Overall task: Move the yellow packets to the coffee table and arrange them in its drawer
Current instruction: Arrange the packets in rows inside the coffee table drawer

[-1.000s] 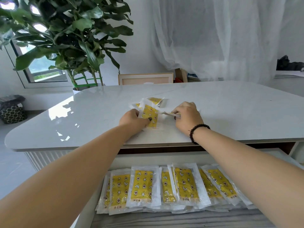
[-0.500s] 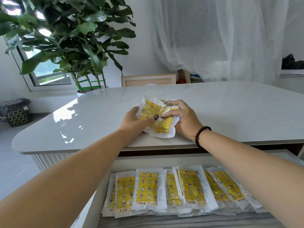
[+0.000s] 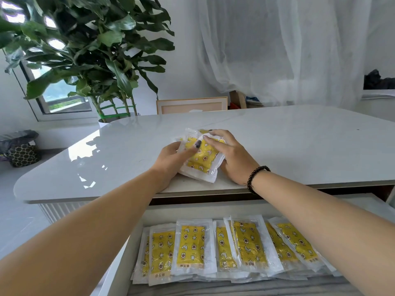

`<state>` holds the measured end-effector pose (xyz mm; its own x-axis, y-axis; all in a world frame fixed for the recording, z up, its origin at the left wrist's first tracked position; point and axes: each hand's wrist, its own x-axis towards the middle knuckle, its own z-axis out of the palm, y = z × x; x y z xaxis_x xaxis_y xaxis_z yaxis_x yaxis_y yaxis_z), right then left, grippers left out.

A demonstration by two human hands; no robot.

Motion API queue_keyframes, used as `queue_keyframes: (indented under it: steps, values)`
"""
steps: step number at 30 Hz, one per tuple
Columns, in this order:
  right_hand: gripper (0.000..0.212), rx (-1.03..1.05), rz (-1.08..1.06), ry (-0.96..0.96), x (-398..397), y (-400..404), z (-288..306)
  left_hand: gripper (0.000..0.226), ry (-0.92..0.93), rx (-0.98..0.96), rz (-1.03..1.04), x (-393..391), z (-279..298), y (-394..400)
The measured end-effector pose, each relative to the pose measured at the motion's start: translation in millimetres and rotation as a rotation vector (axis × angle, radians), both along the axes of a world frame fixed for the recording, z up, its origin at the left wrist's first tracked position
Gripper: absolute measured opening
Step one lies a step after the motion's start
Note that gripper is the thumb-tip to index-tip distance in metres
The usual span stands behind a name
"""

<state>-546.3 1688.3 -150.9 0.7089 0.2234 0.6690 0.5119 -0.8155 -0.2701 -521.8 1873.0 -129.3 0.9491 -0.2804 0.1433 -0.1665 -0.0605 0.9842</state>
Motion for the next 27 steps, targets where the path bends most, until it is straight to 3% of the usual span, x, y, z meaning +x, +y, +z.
queue_keyframes:
  steps: [5,11,15,18,19,24,27]
  values:
    - [0.069,0.068,-0.044,0.164,3,1,4,0.027,0.025,0.108,-0.033,-4,0,2]
    - [0.075,0.206,-0.248,0.311,12,-5,6,0.028,0.201,-0.371,0.289,8,0,9]
    - [0.074,-0.101,-0.285,0.521,13,0,8,0.038,0.169,-0.446,0.549,16,-6,12]
    - [0.069,-0.227,-0.33,0.615,14,6,11,0.078,0.137,-0.461,0.592,16,-6,13]
    - [0.068,-0.227,-0.352,0.605,15,8,14,0.081,0.128,-0.467,0.586,14,-5,13]
    - [0.039,-0.58,-0.473,0.454,14,29,27,0.047,0.162,-0.522,0.501,8,0,10]
    - [0.065,-0.697,-0.438,0.384,12,33,27,0.041,0.183,-0.535,0.487,12,0,10]
